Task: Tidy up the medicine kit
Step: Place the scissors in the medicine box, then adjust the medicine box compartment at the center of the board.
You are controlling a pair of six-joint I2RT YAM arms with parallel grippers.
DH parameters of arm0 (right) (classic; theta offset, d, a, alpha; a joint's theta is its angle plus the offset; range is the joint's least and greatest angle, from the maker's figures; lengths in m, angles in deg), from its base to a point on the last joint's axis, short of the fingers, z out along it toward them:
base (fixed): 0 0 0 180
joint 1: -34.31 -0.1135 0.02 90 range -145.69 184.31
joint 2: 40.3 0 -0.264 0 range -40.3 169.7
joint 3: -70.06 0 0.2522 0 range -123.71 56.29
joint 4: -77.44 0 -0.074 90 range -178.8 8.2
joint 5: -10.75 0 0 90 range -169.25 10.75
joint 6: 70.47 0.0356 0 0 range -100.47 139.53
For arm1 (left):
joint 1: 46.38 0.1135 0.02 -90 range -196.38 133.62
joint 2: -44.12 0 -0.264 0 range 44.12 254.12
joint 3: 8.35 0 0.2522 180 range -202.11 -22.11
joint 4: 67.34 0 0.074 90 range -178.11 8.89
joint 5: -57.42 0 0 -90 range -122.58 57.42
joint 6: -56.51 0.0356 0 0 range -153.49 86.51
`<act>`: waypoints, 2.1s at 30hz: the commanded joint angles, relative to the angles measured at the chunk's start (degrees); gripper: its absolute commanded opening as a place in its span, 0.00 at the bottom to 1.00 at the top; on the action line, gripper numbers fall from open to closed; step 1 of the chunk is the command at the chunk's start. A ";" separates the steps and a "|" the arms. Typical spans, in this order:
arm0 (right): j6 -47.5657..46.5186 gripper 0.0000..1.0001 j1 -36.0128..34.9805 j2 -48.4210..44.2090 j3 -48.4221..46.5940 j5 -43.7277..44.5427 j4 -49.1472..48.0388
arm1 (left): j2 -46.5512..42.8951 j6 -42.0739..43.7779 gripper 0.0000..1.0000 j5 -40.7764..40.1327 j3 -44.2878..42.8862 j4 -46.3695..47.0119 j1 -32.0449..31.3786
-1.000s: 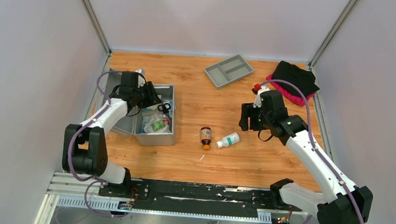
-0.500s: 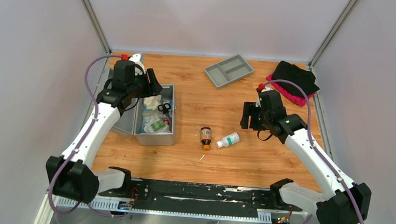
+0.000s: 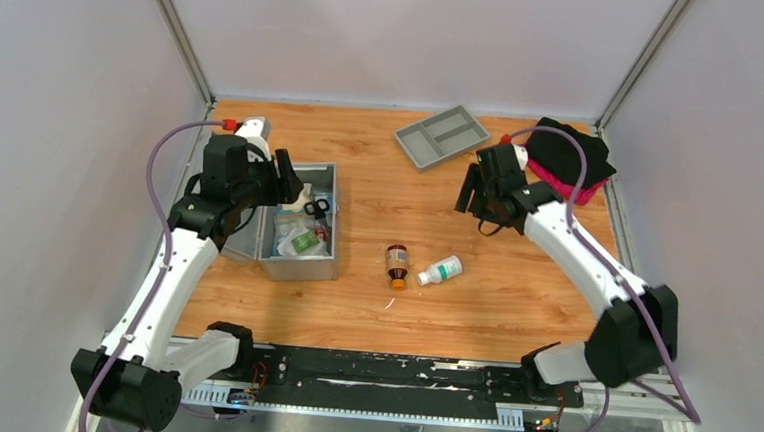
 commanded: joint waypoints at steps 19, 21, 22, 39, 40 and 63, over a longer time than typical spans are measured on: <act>31.38 0.72 2.50 54.32 -47.45 5.53 -0.43 | -11.18 5.54 0.64 -12.51 11.12 -0.32 -8.81; 31.71 0.71 3.11 56.61 -49.74 5.37 -0.38 | -11.38 5.78 0.64 -13.13 11.29 -0.36 -9.21; 31.75 0.71 3.29 57.19 -50.57 5.18 -0.28 | -11.51 5.87 0.64 -13.52 11.38 -0.39 -9.43; 22.14 0.39 4.07 63.33 -55.84 3.62 2.78 | -11.53 6.09 0.65 -15.60 11.65 -0.50 -9.77; 20.78 0.34 4.07 62.43 -54.61 3.60 2.70 | -11.47 6.09 0.65 -15.60 11.73 -0.52 -9.77; -11.71 0.01 4.00 39.87 -21.72 -8.10 10.36 | -12.12 5.74 0.65 -14.20 12.31 -0.59 -9.92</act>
